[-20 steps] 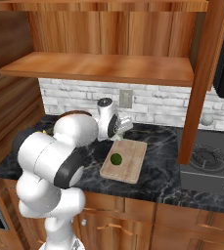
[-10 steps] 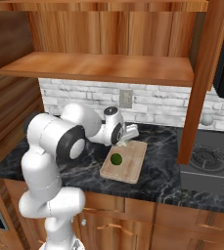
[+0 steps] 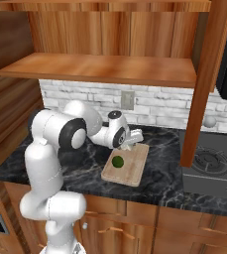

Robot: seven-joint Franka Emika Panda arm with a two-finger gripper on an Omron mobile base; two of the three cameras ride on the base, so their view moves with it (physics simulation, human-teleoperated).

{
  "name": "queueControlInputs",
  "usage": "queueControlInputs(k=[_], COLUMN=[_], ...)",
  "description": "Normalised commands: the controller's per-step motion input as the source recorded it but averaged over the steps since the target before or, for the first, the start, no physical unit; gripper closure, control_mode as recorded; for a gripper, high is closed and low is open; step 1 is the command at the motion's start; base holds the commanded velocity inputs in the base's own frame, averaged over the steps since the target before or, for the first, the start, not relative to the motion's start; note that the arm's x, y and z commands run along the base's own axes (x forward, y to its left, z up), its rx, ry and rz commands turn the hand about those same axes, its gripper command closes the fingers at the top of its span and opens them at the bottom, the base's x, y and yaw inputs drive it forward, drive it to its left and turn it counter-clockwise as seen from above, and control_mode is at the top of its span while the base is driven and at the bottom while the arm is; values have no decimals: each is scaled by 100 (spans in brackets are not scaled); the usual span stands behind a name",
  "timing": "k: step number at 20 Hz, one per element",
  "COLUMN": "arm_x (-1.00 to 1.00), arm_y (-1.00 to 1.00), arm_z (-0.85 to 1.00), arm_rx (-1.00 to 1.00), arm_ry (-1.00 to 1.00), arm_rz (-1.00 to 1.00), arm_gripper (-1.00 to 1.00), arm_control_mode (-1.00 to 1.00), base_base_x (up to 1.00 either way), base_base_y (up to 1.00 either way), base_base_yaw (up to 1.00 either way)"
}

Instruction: Open the cabinet. Place the bowl and condiment on the counter. Then place the lime and garlic on the cutting board.

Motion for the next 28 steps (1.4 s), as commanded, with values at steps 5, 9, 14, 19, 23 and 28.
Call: queueControlInputs(k=[5, 9, 14, 19, 23, 28], arm_x=[0, -21, -75, -89, -74, -87], arm_y=[-16, 0, 29, 84, 99, 100], arm_z=[10, 52, 76, 80, 88, 67], arm_rx=[0, 0, 0, 0, 0, 0], arm_ry=[0, -3, -10, -5, 0, -4], arm_rz=[0, 0, 5, 6, 3, 2], arm_gripper=[-100, -100, -100, -100, -100, -100], arm_control_mode=[-100, -100, -100, -100, -100, -100], base_base_x=[0, 0, 0, 0, 0, 0], base_base_y=[0, 0, 0, 0, 0, 0], base_base_yaw=[0, 0, 0, 0, 0, 0])
